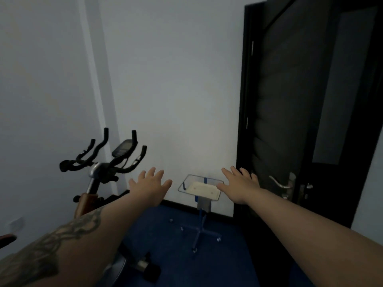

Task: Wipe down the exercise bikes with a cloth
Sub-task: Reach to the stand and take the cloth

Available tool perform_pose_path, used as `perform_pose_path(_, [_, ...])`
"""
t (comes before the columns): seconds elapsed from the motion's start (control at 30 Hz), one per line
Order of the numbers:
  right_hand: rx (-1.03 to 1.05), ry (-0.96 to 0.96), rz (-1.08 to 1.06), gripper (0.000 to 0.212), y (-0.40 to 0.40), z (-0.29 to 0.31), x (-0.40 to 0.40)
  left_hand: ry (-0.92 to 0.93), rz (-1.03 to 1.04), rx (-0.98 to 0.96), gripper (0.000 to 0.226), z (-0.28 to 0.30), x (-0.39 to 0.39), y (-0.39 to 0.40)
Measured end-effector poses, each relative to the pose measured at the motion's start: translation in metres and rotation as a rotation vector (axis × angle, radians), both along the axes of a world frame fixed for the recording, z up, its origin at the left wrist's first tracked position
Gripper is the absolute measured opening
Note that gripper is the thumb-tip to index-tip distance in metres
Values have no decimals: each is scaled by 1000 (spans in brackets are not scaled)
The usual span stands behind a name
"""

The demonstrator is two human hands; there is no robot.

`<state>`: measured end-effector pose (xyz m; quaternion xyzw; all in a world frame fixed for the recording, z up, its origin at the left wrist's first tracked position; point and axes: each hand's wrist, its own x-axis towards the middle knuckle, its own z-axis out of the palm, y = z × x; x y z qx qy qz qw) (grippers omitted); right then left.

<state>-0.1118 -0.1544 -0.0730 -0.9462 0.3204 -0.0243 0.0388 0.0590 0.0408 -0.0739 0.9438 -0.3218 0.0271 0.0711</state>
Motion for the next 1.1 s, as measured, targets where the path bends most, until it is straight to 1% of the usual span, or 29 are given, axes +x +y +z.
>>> perform_pose_path(0.17, [34,57,-48,69,-23,-26,8,28,-25,60,61,-27,18,-24])
perform_pose_path(0.3, [50,54,-74,68,-61,-38,31,46,-54,39,62,-39,34,-66])
perform_pose_path(0.43, [60,51,-49,68,-111,-56,66,51,-58,27,61,-54,59,-125])
perform_pose_path(0.63, [123,73,-4,67,-192,-89,120,148,-80,-2,59,-90,93,-231])
perform_pose_path(0.73, [70,122,45,67,-229,-108,145,181,-91,-18,57,-113,108,-273])
perform_pose_path(0.83, [50,143,81,66,-255,-129,168,212,-83,-20,59,-136,125,-296])
perform_pose_path(0.97, [109,195,99,67,-281,-158,204,252,-50,18,62,-164,162,-320])
perform_pose_path(1.1, [144,201,102,67,-311,-187,251,263,-63,78,62,-191,214,-343])
